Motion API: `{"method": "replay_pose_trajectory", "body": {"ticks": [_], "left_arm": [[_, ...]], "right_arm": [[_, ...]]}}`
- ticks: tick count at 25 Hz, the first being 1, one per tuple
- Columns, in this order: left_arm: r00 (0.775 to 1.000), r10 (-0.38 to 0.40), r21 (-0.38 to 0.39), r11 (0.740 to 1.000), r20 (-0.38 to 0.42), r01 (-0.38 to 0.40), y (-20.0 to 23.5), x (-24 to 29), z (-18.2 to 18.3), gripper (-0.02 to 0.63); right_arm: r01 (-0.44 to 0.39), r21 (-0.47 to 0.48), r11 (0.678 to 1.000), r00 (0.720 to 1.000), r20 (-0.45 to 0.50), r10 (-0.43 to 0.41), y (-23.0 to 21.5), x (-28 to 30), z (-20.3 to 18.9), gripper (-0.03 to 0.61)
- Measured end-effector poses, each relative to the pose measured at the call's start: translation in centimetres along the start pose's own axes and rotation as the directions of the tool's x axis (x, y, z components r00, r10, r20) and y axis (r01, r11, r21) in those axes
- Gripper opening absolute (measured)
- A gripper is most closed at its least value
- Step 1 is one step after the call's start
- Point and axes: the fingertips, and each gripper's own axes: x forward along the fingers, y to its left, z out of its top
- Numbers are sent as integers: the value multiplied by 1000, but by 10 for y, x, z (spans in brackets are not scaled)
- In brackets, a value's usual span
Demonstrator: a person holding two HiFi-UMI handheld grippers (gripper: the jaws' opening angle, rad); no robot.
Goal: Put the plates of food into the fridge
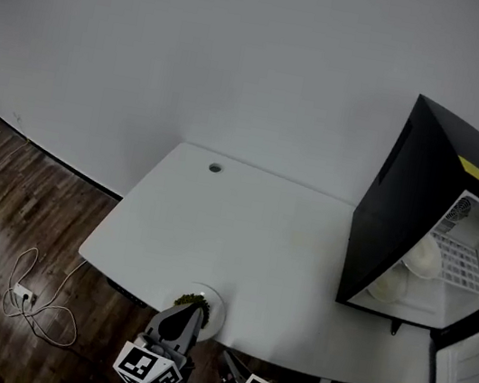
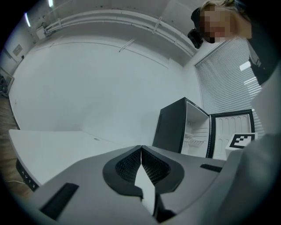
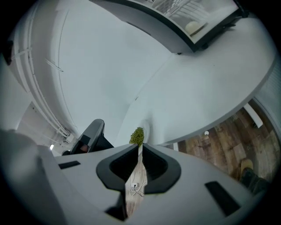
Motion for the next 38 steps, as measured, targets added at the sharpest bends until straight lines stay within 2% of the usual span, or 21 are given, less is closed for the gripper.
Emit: {"method": "replay_pose_trajectory", "body": {"ticks": [5,7,13,21,29,38], "left_arm": [[999,49,-5,999,-5,-49,21,-16,0,9],[998,63,-9,998,-5,-63,28,-21,-2,9],[997,84,-10,996,-3,-84,43,-30,-9,9],[995,103,-16,995,-5,-103,54,-34,-16,9],[996,92,-16,996,-6,-92,56,-30,-17,9],[993,113,-2,994,-18,-113,74,-32,-27,9]], "right_arm": [[-25,38,999,998,-51,27,4,20,-21,17],[-32,64,997,997,-68,37,3,28,-29,67],[-46,135,990,996,-75,56,4,50,-37,118],[-50,203,978,996,-60,63,4,70,-39,120],[-48,335,941,998,-13,55,-4,85,-39,120],[-109,383,917,994,57,95,-8,92,-35,120]]}}
